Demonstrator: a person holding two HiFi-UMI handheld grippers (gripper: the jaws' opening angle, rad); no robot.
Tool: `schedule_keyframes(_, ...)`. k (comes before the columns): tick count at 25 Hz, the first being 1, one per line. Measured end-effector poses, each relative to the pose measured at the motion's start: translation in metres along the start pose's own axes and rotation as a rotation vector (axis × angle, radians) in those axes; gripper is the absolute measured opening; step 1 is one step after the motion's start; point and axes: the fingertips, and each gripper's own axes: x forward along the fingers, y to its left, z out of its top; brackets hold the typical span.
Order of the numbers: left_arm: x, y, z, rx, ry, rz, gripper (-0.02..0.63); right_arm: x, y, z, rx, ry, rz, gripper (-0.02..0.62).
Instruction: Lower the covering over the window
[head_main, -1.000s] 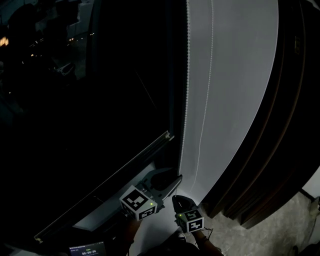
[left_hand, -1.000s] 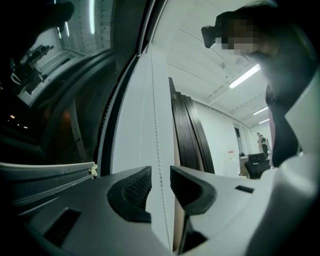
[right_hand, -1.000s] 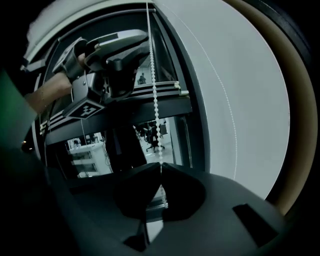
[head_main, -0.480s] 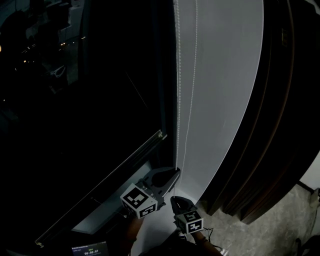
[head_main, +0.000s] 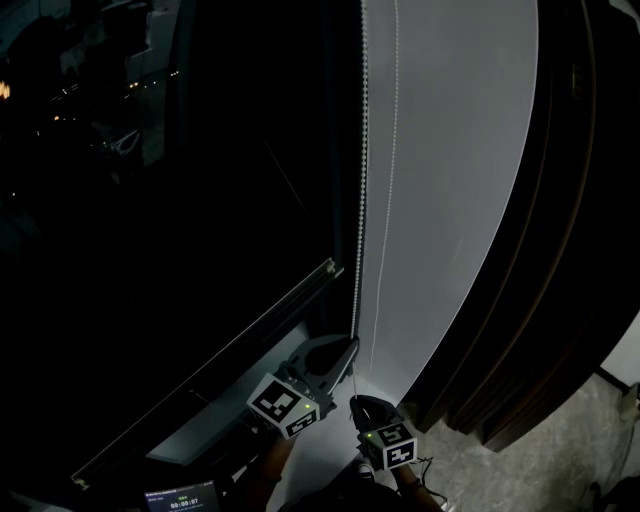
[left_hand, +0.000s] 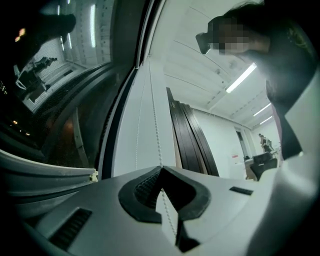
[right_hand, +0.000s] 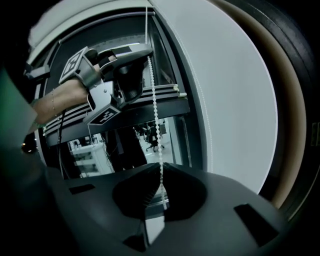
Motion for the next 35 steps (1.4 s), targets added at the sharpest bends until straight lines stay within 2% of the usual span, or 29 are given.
schedule_keyframes(3,-0.004,0.001,-0.031,0.013,0.12,0.0,0.003,-0.008,-0.008,0.01,0.044,-0.031,-0.029,0.014)
schedule_keyframes(5,-0.012,-0.001,-0.069,-0.022,0.195,-0.007,0.003,-0.016,-0.016,0.019,0.076,-0.053,-0.045,0.014)
schedule_keyframes(7,-0.023,-0.003,-0.098,-0.078,0.229,-0.004,0.003,-0.026,-0.023,0.032,0.096,-0.092,-0.055,0.014)
schedule_keyframes(10,-0.035,-0.009,-0.133,-0.114,0.305,-0.001,0.003,-0.044,-0.023,0.07,0.107,-0.178,-0.03,0.015)
schedule_keyframes(13,-0.046,-0.014,-0.169,-0.139,0.409,-0.001,0.003,-0.059,-0.007,0.127,0.066,-0.286,0.04,0.037)
schedule_keyframes(16,-0.061,-0.018,-0.199,-0.184,0.476,0.013,0.003,-0.064,0.011,0.182,-0.058,-0.359,0.103,0.091)
schedule_keyframes(19,-0.07,-0.024,-0.213,-0.213,0.496,0.018,0.003,-0.063,0.026,0.227,-0.158,-0.403,0.143,0.103)
schedule_keyframes(23,-0.069,-0.026,-0.212,-0.224,0.501,0.01,0.003,-0.054,0.04,0.273,-0.22,-0.444,0.183,0.103)
schedule_keyframes(27,-0.071,-0.025,-0.213,-0.238,0.484,0.018,0.003,-0.044,0.043,0.294,-0.296,-0.428,0.127,0.099)
schedule_keyframes(28,-0.072,-0.025,-0.213,-0.242,0.481,0.022,0.003,-0.042,0.043,0.295,-0.297,-0.423,0.122,0.055)
schedule_keyframes(30,-0.072,-0.026,-0.211,-0.247,0.478,0.028,0.003,-0.043,0.046,0.295,-0.259,-0.43,0.141,0.025)
schedule_keyframes(33,-0.072,-0.028,-0.213,-0.267,0.487,0.017,0.003,-0.045,0.042,0.292,-0.199,-0.461,0.133,0.021)
schedule_keyframes(35,-0.078,-0.034,-0.222,-0.263,0.54,-0.003,0.003,-0.042,0.033,0.282,-0.197,-0.457,0.1,0.021)
